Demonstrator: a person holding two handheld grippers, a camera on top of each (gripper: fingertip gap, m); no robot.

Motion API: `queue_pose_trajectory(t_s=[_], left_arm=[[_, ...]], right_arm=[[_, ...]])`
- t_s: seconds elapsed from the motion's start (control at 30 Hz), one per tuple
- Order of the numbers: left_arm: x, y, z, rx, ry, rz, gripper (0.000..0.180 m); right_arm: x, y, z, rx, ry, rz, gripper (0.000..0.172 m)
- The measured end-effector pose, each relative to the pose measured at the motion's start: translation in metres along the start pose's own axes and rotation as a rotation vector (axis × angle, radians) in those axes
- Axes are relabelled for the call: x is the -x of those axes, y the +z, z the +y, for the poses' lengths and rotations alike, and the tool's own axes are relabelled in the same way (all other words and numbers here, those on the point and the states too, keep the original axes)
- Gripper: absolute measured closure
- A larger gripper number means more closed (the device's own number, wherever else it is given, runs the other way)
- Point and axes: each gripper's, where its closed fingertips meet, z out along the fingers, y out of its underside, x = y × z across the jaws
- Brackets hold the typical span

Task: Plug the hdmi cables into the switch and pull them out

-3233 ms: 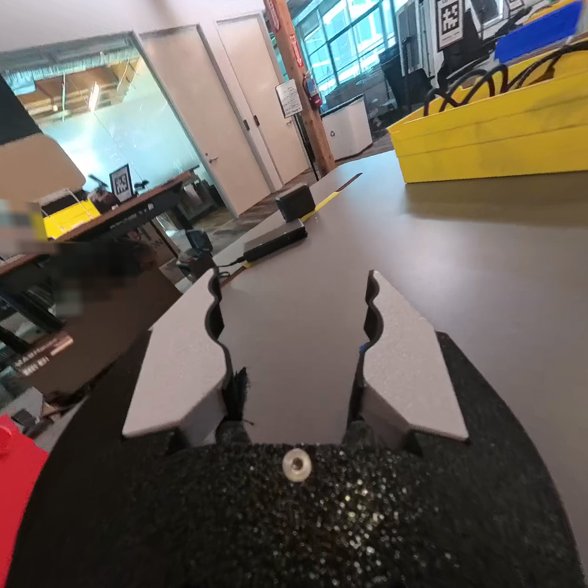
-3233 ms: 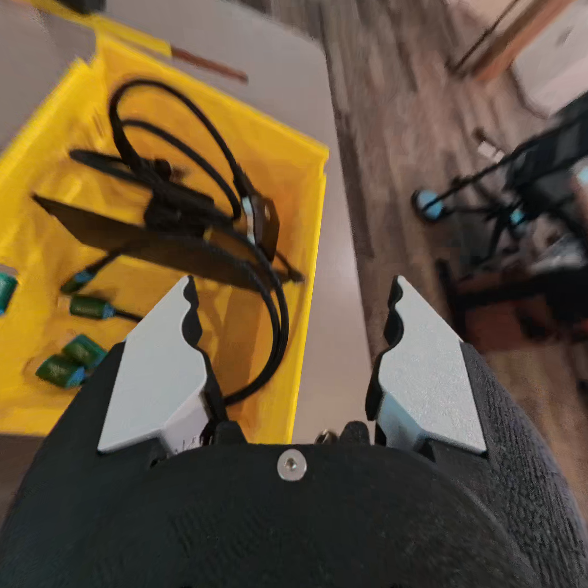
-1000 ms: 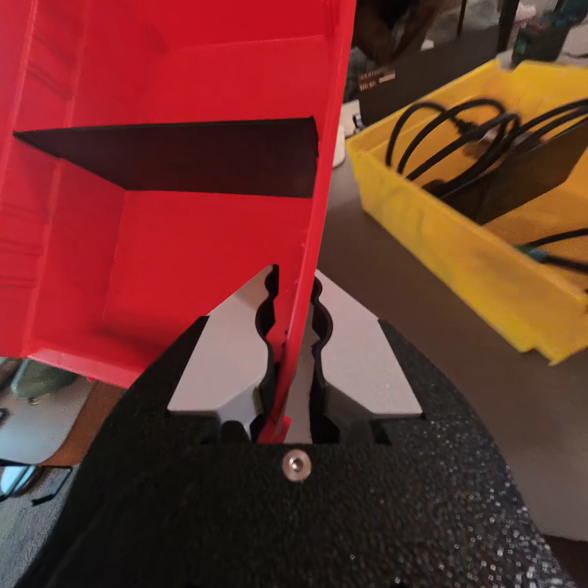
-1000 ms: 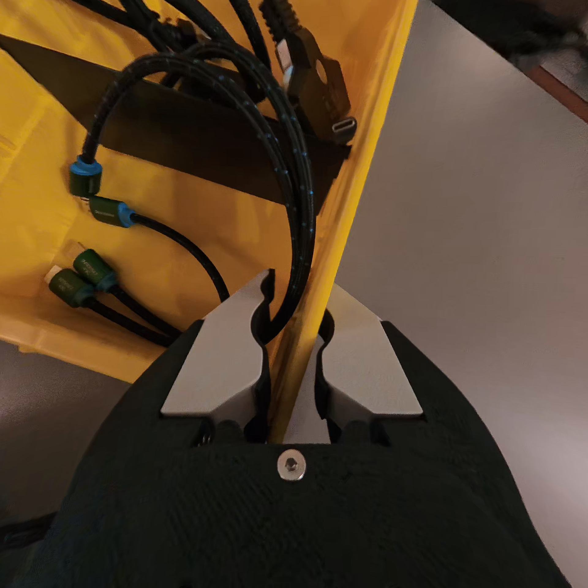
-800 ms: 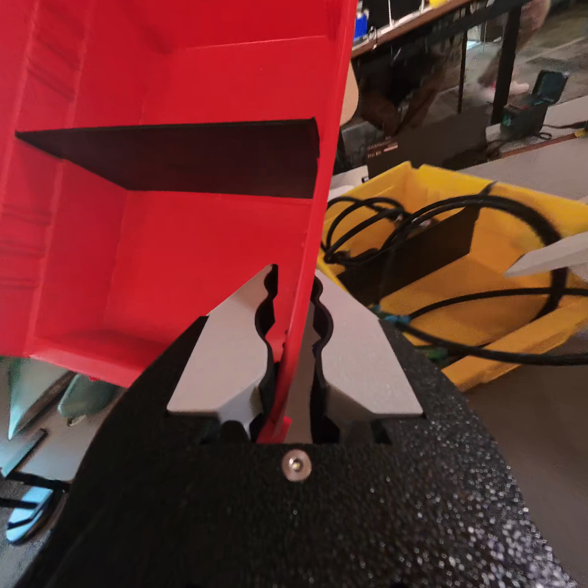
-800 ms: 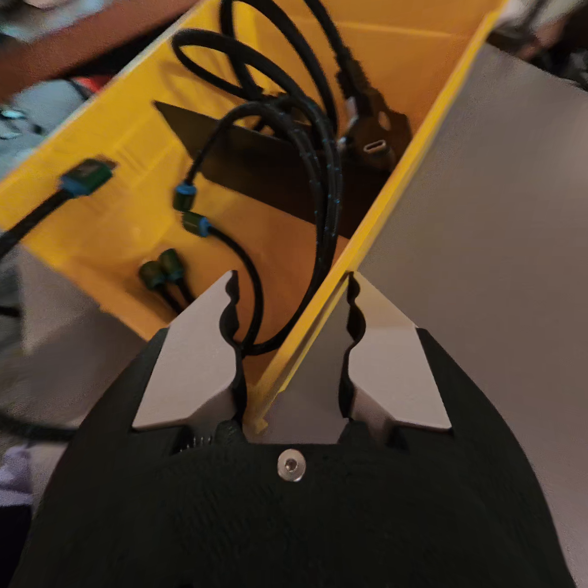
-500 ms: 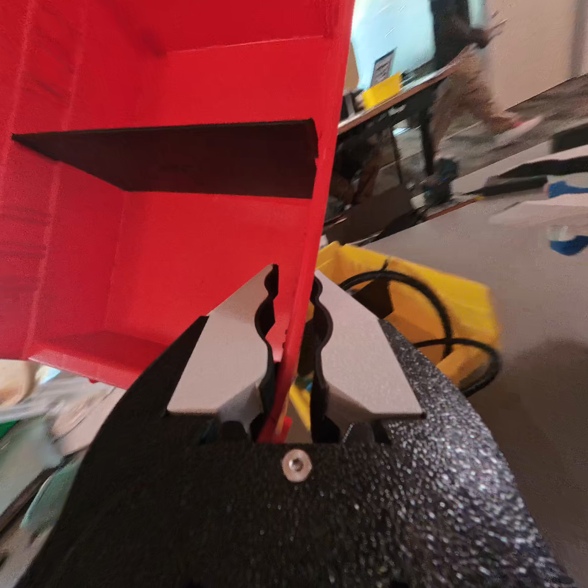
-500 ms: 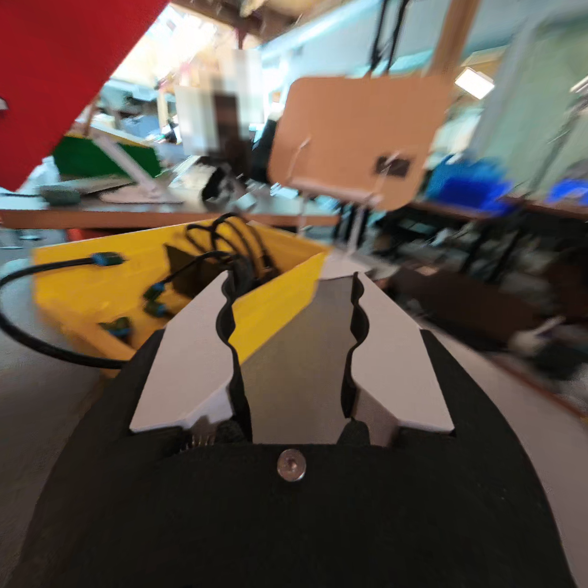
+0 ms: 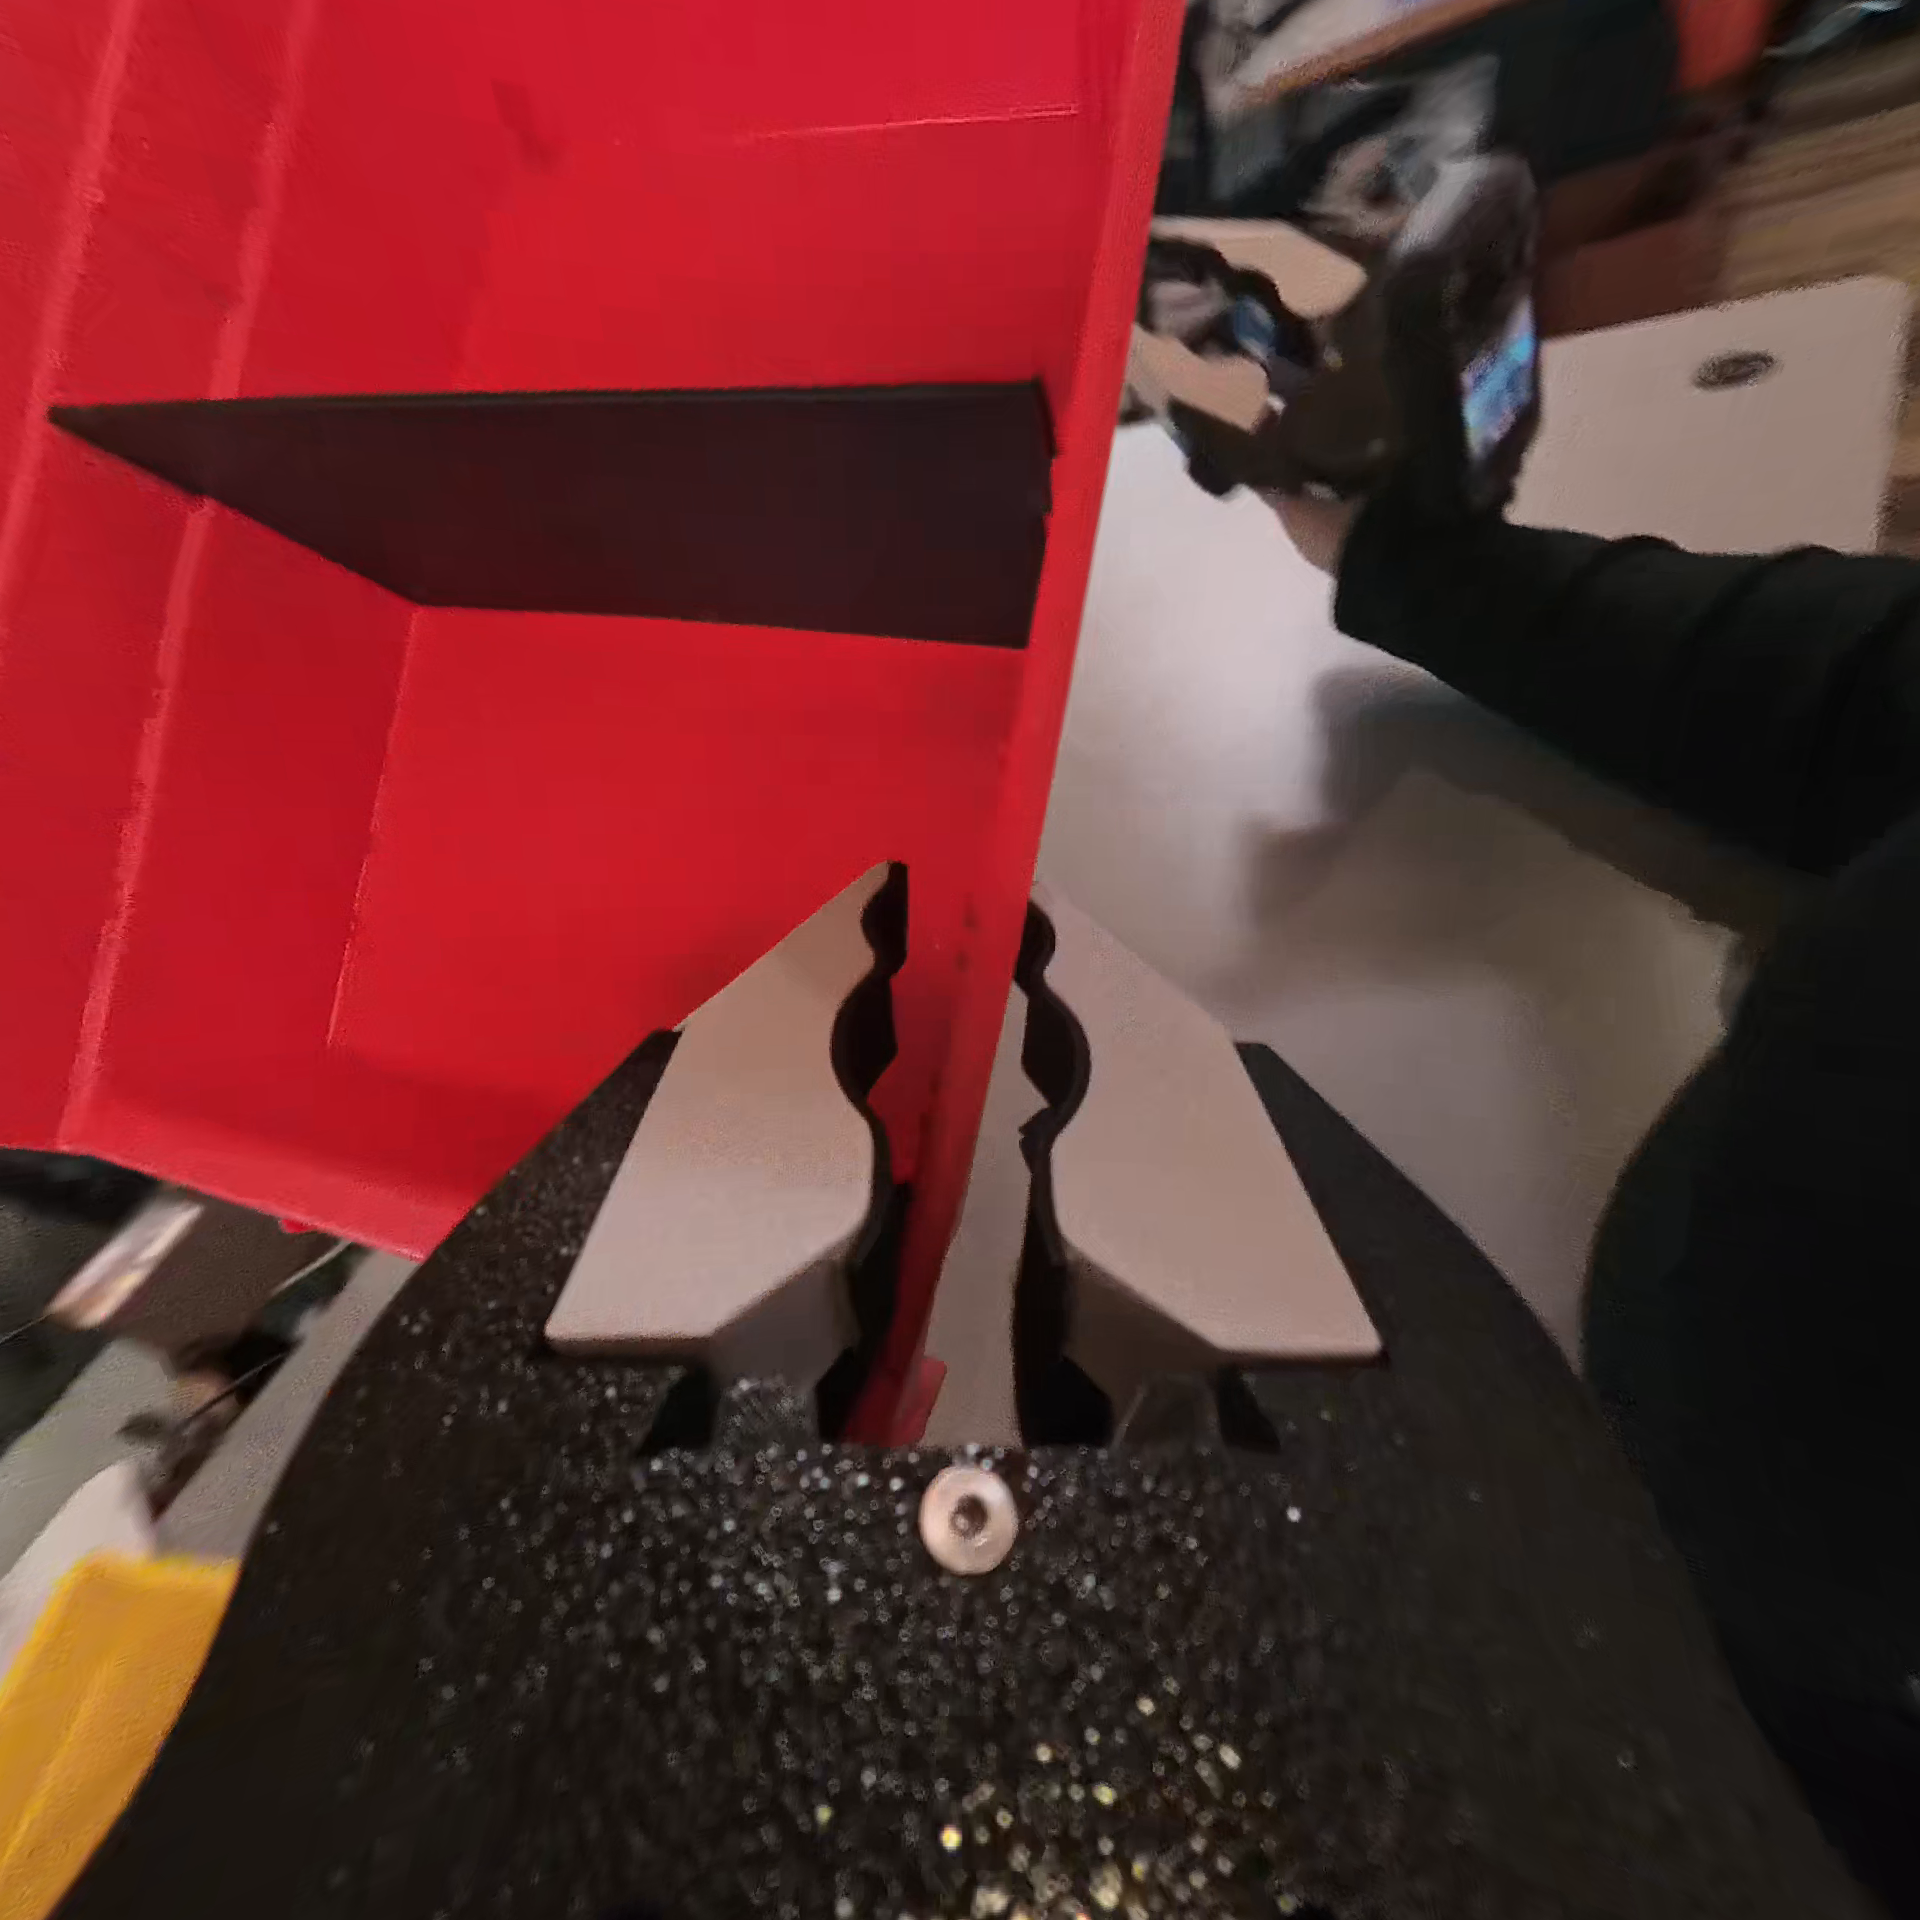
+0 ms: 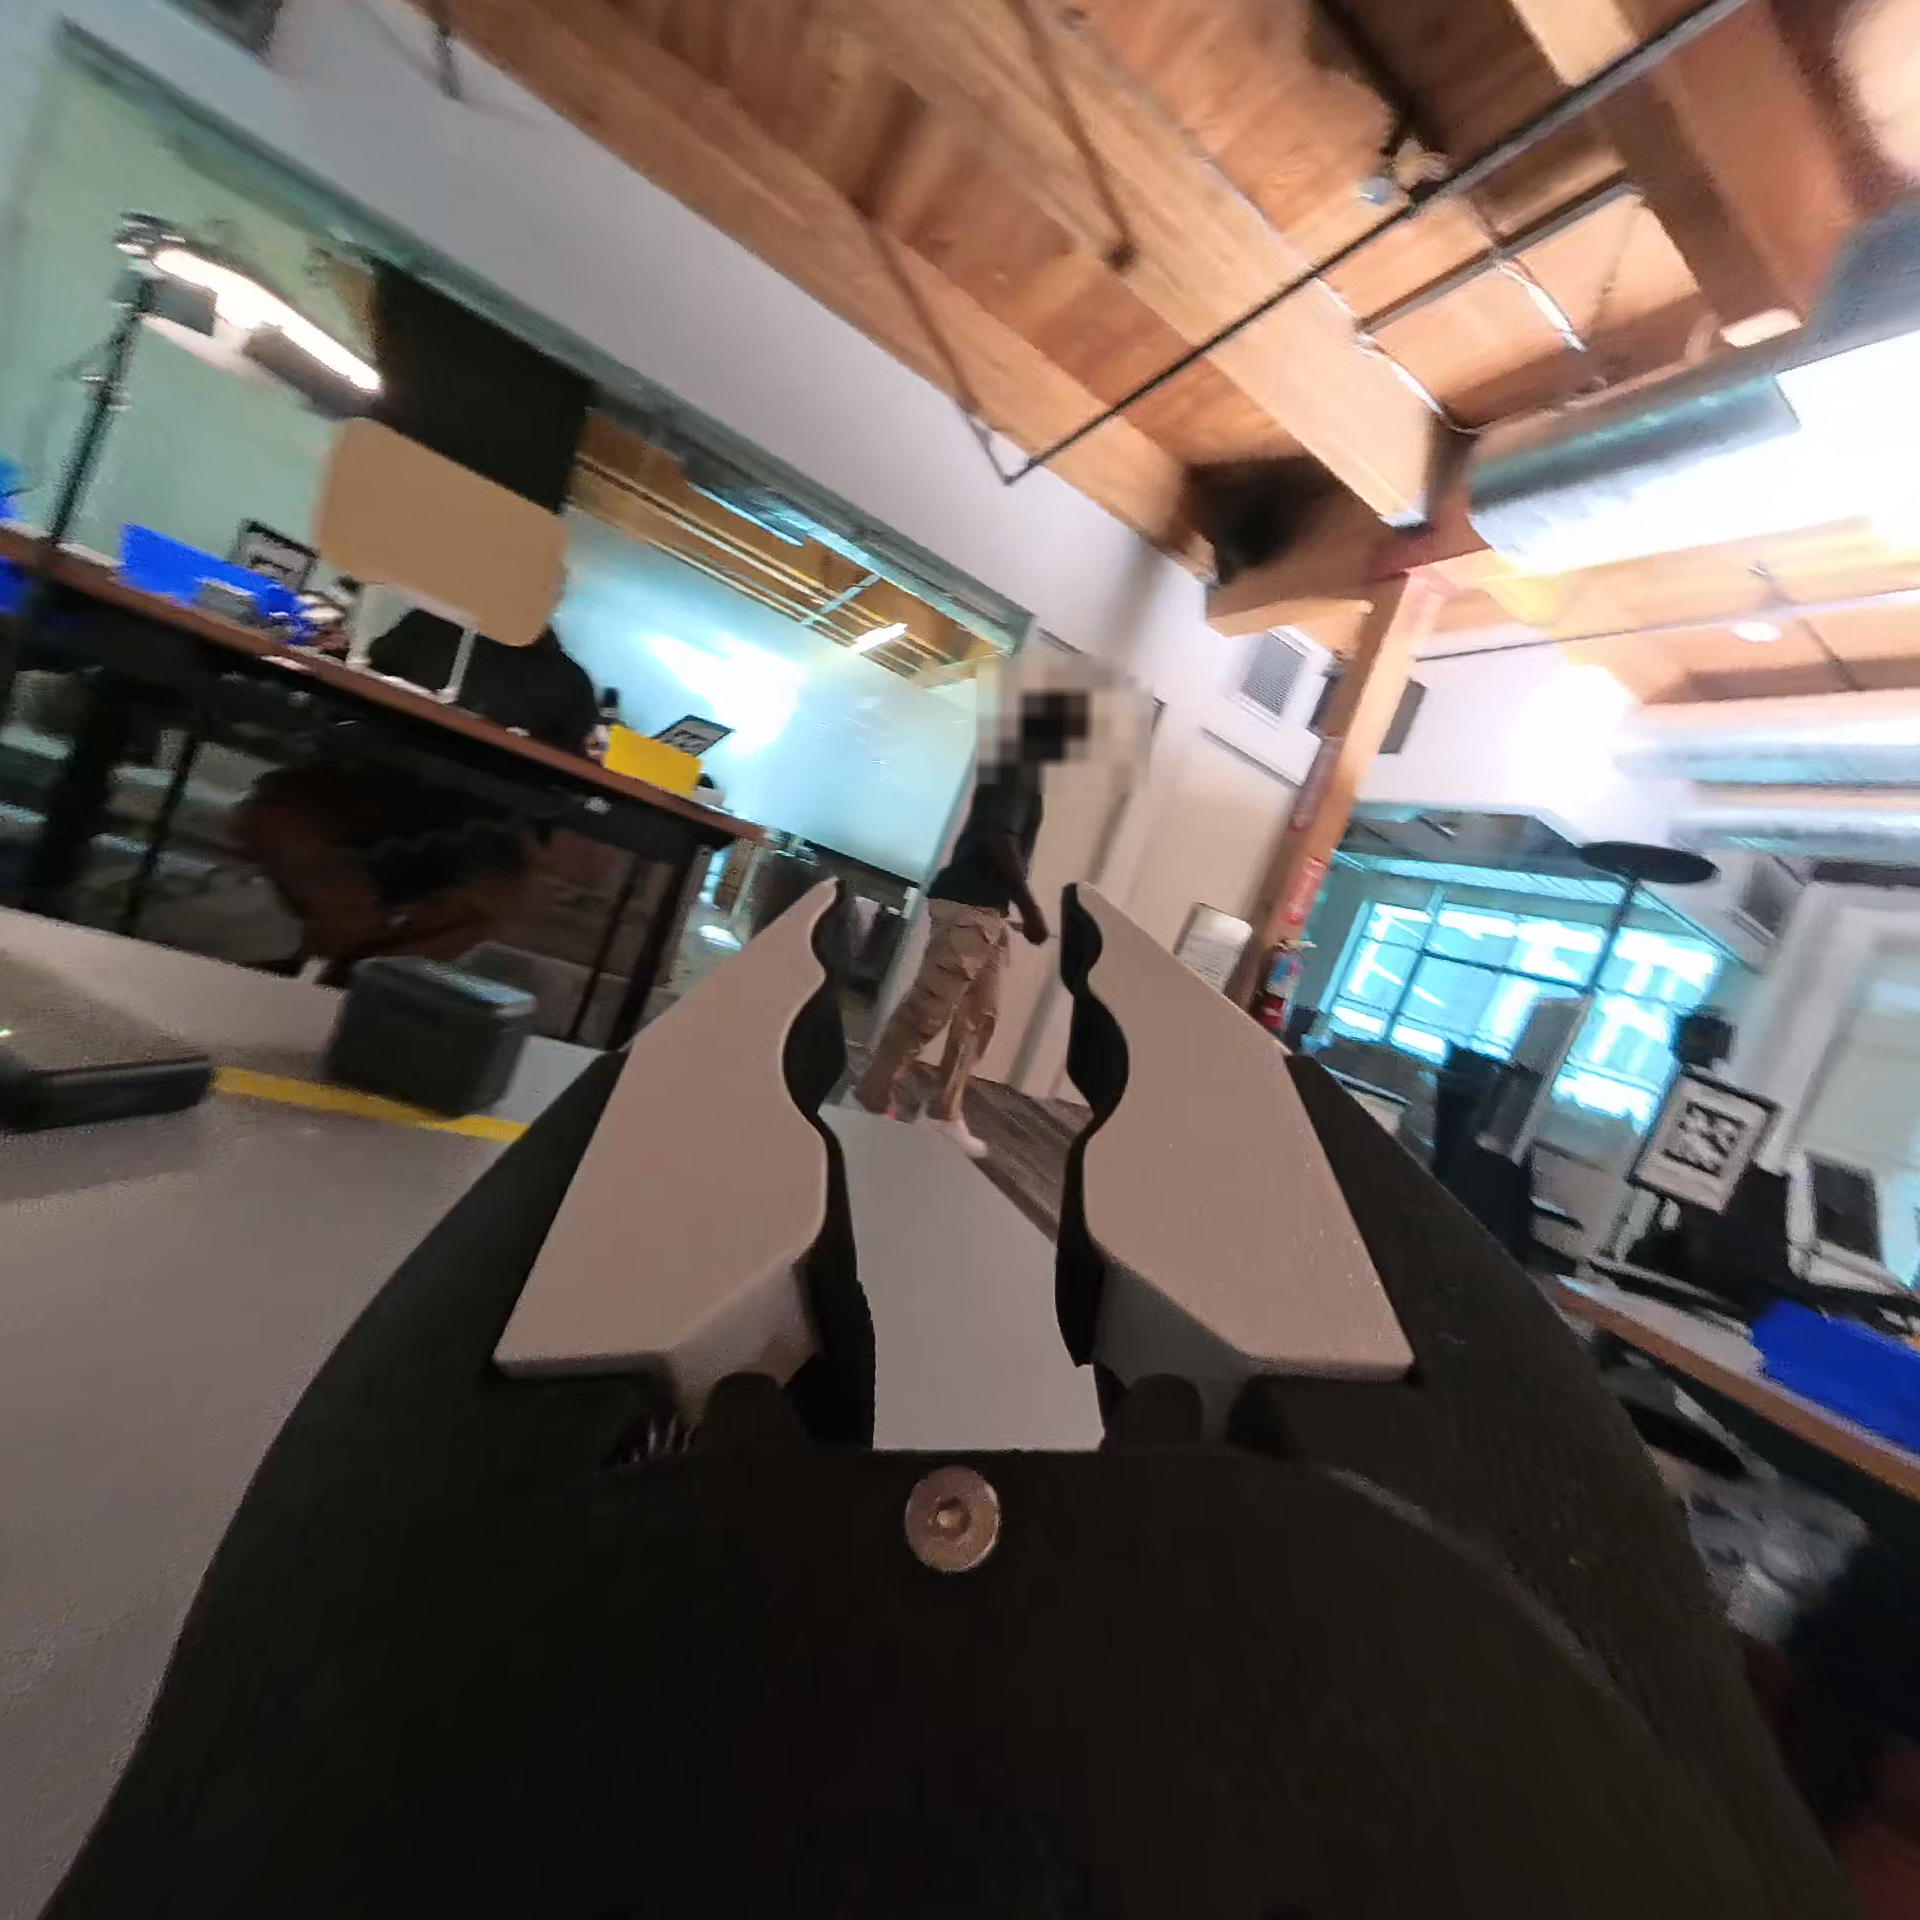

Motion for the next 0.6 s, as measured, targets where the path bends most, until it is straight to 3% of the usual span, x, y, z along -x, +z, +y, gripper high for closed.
queue_pose_trajectory(t_s=[0.23, 0.4, 0.5, 0.6], left_arm=[[-0.053, 0.085, 0.053, 0.263, 0.013, 0.293, 0.162], [-0.065, 0.109, 0.097, 0.405, 0.031, 0.339, 0.162], [-0.067, 0.117, 0.118, 0.454, 0.014, 0.343, 0.159], [-0.061, 0.124, 0.116, 0.375, 0.028, 0.298, 0.150]], right_arm=[[-0.054, -0.005, 0.008, 0.009, 0.023, 0.134, 0.134], [-0.070, -0.008, 0.008, 0.023, -0.007, 0.198, 0.133], [-0.058, -0.006, 0.010, 0.052, -0.056, 0.180, 0.133], [-0.039, -0.005, -0.007, 0.039, -0.068, 0.151, 0.133]])
